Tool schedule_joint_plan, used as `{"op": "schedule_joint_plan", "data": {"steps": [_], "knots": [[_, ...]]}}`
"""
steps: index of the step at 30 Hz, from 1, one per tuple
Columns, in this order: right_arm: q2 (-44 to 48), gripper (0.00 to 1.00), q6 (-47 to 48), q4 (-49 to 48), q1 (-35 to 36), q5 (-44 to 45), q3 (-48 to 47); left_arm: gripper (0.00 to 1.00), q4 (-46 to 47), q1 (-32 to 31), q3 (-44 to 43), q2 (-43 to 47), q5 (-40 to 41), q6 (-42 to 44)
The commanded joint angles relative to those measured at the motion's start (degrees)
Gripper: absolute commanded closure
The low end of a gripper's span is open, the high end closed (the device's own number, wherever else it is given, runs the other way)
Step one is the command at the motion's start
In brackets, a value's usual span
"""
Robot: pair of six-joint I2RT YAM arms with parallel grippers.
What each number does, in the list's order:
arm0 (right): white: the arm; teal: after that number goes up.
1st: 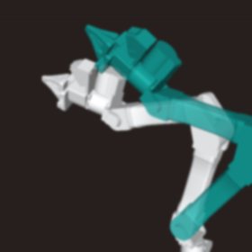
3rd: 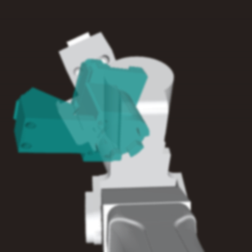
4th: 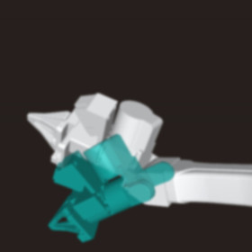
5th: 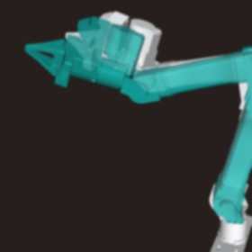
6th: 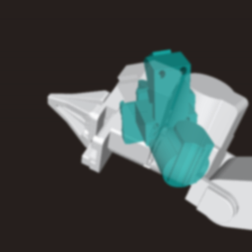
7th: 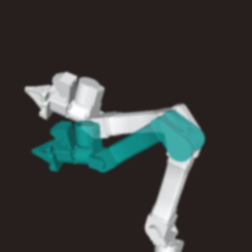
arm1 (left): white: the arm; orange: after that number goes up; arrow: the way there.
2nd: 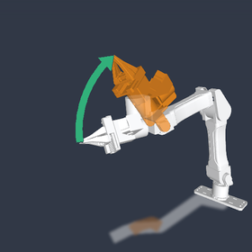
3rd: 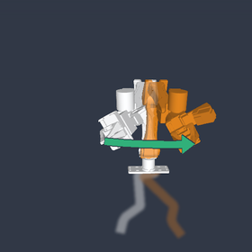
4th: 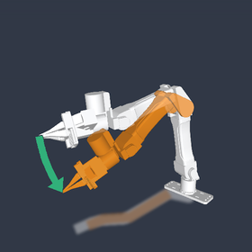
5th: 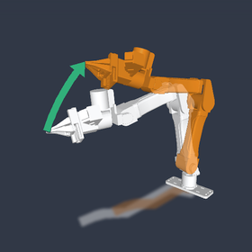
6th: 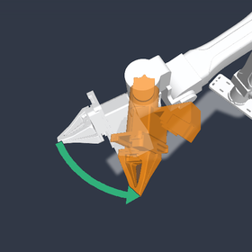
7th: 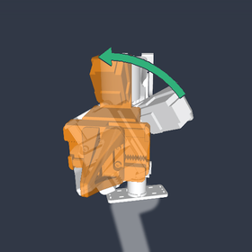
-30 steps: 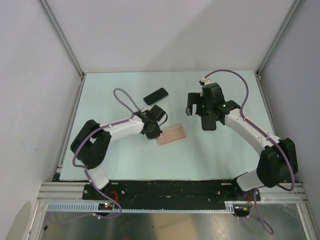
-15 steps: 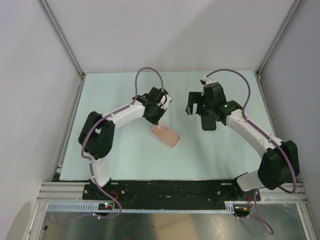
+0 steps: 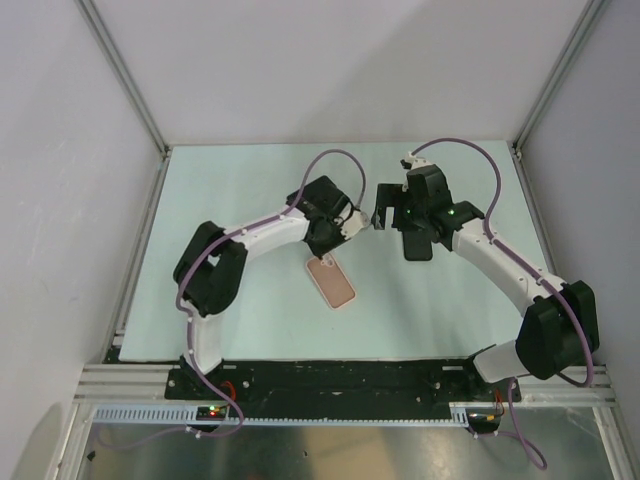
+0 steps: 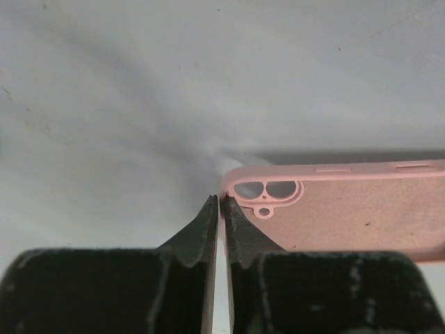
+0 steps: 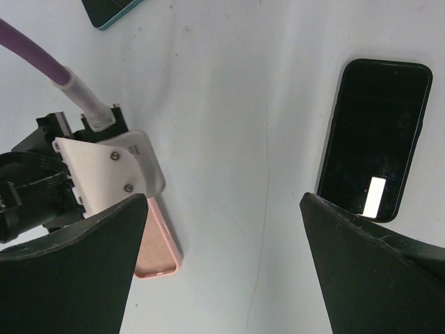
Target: Put the phone into the phone case
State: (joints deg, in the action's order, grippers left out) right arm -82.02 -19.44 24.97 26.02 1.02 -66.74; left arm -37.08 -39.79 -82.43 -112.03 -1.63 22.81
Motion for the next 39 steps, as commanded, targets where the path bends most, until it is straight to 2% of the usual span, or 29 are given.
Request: {"op": "schedule_joint_plan", "data": {"steps": [1,3,4,5,6,7,9,13,18,21,27,31,39], "knots": [[1.7,0.02,-0.1,-1.3,-0.4,0.5,0.2,0.82,0.3,-0.9,-3.9,-1.0,5.8,3.3],[1.8,0.02,0.0,-1.2,-0.5,0.5,0.2,0.66,0.3,-1.0,-4.4,-0.2,6.5,1.9],[1.8,0.02,0.1,-1.2,-0.5,0.6,0.2,0.55,0.5,-1.0,-4.5,0.4,6.7,1.2],[1.8,0.02,0.0,-1.2,-0.5,0.6,0.2,0.33,0.7,-0.9,-4.5,1.1,7.3,0.5],[1.8,0.02,0.0,-1.1,-0.5,0.6,0.2,0.17,1.0,-0.8,-4.4,1.7,7.7,-0.2],[1.8,0.02,0.0,-1.0,-0.5,0.6,0.2,0.09,1.4,-0.6,-4.3,2.7,8.3,-1.0],[1.9,0.02,0.0,-1.0,-0.5,0.7,0.3,0.02,2.5,0.6,-4.3,4.6,9.2,-3.2],[2.3,0.02,-0.1,-1.1,-0.5,0.9,0.4,0.01,5.4,6.4,-6.9,6.9,8.4,-10.9],[2.5,0.01,-0.1,-1.1,-0.5,1.0,0.5,0.00,5.9,14.5,-13.1,3.6,3.0,-18.3],[2.6,0.02,0.0,-1.2,-0.5,1.2,0.6,0.00,5.8,16.7,-16.8,0.3,0.9,-17.4],[2.7,0.01,-0.2,-1.3,-0.6,1.0,0.7,0.00,5.4,20.2,-23.5,-6.6,-8.4,-13.5],[2.3,0.01,-0.2,-1.4,-0.6,1.3,0.7,0.00,3.3,20.5,-28.7,-12.1,-8.6,-10.7],[2.1,0.01,-0.1,-1.4,-1.3,1.3,0.8,0.00,-1.9,20.6,-38.1,-22.3,-3.9,-14.1]]}}
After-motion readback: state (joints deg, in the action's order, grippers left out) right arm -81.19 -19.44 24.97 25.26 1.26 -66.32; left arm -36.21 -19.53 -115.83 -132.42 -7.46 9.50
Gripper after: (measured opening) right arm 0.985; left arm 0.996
